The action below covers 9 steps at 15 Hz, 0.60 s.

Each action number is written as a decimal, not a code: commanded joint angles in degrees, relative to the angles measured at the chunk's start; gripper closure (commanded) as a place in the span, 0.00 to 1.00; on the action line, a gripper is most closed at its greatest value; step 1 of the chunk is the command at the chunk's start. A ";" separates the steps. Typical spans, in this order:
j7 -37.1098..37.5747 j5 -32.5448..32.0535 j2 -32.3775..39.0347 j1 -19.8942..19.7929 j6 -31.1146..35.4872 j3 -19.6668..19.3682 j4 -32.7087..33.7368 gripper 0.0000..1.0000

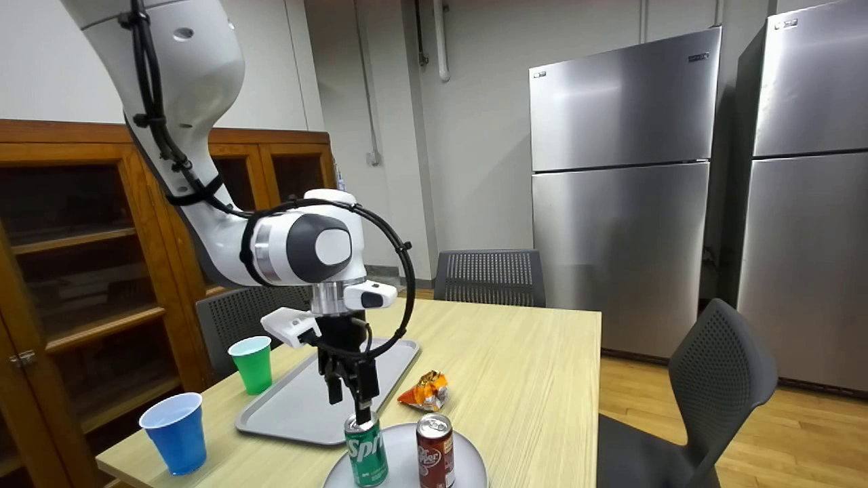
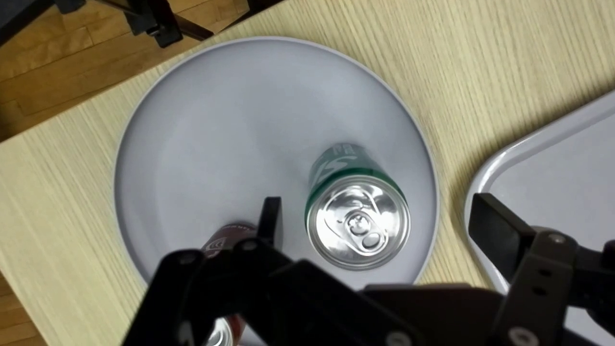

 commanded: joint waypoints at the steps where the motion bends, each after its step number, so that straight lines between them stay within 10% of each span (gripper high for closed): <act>1: 3.15 -1.91 0.49 0.07 2.55 -0.72 -1.17 0.00; 9: 3.55 -2.44 4.04 0.67 5.16 -1.95 -0.55 0.00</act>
